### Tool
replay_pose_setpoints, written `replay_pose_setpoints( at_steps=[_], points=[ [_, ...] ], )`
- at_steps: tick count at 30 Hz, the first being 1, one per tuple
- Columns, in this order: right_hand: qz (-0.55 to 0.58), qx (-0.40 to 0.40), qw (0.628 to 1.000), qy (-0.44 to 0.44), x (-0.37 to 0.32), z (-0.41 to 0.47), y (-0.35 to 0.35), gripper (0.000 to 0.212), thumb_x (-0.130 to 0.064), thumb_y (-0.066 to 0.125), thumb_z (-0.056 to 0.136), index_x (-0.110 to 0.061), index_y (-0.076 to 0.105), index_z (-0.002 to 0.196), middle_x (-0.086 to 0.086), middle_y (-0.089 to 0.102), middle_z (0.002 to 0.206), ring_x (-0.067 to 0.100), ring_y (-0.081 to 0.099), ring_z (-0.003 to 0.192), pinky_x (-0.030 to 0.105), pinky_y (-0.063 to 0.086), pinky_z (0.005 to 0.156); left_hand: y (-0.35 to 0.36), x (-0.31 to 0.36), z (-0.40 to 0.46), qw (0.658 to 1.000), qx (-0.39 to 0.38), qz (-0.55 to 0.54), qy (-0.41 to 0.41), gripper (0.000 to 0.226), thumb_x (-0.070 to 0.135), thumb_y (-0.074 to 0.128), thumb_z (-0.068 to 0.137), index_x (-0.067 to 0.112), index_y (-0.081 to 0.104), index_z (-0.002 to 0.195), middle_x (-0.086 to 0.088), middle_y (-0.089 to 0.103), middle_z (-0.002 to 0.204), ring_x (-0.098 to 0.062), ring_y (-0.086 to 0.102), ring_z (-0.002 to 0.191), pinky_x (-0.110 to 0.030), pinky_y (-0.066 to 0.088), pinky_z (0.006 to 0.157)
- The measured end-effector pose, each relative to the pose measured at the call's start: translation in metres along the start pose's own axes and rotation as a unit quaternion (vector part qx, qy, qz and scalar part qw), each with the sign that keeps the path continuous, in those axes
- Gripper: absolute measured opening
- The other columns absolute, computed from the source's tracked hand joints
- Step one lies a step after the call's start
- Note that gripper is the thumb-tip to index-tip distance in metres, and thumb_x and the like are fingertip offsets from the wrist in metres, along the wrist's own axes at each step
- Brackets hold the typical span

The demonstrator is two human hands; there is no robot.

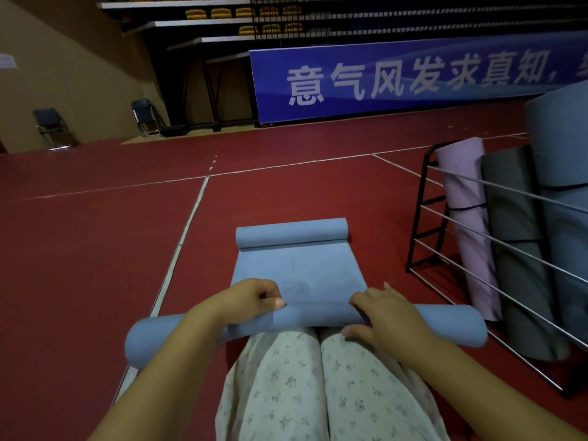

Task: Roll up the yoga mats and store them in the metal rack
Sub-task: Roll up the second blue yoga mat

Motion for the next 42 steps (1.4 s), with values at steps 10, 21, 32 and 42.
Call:
replay_pose_setpoints(
  at_steps=[10, 21, 32, 42],
  points=[
    [-0.007, 0.011, 1.0, -0.006, 0.0, 0.006, -0.004, 0.044, -0.05, 0.067, 0.079, -0.021, 0.067, 0.112, 0.003, 0.049, 0.109, 0.023, 0.045, 0.104, 0.028, 0.029, 0.084, 0.023, 0.0, -0.025, 0.971, 0.103, 0.195, 0.091, 0.081, 0.079, 0.039, 0.067, 0.02, 0.066, 0.116, -0.001, 0.05, 0.095, -0.025, 0.051, 0.094, -0.032, 0.04, 0.085],
    [-0.075, 0.028, 0.996, -0.042, -0.008, 0.004, 0.0, 0.031, -0.034, 0.049, 0.095, -0.017, 0.049, 0.121, 0.007, 0.059, 0.103, 0.027, 0.057, 0.097, 0.039, 0.026, 0.111, 0.029, -0.006, -0.025, 0.937, 0.215, 0.221, 0.166, 0.046, 0.054, 0.045, 0.08, 0.019, 0.059, 0.107, -0.003, 0.067, 0.081, -0.027, 0.062, 0.07, -0.03, 0.038, 0.054],
    [-0.062, -0.042, 0.996, -0.042, -0.001, 0.02, 0.002, 0.05, -0.053, 0.058, 0.085, -0.018, 0.046, 0.118, 0.007, 0.057, 0.106, 0.026, 0.055, 0.098, 0.033, 0.033, 0.101, 0.019, -0.011, -0.007, 0.996, 0.052, 0.06, 0.045, 0.061, 0.062, 0.066, 0.07, 0.03, 0.055, 0.12, 0.007, 0.063, 0.112, -0.015, 0.059, 0.099, -0.032, 0.049, 0.085],
    [-0.061, -0.029, 0.995, -0.076, 0.004, 0.017, -0.006, 0.039, -0.045, 0.053, 0.091, -0.022, 0.047, 0.122, 0.002, 0.055, 0.106, 0.022, 0.052, 0.098, 0.036, 0.045, 0.075, 0.028, -0.006, -0.013, 0.979, 0.149, 0.06, 0.122, 0.035, 0.025, 0.076, 0.075, 0.014, 0.064, 0.106, 0.006, 0.052, 0.091, -0.017, 0.056, 0.088, -0.029, 0.044, 0.077]
  ],
)
Point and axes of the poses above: each hand's wrist, its own z-axis towards the middle knuckle, its own y-axis out of the palm, x = y × z, the point moved 1 cm from there along z, towards the middle knuckle
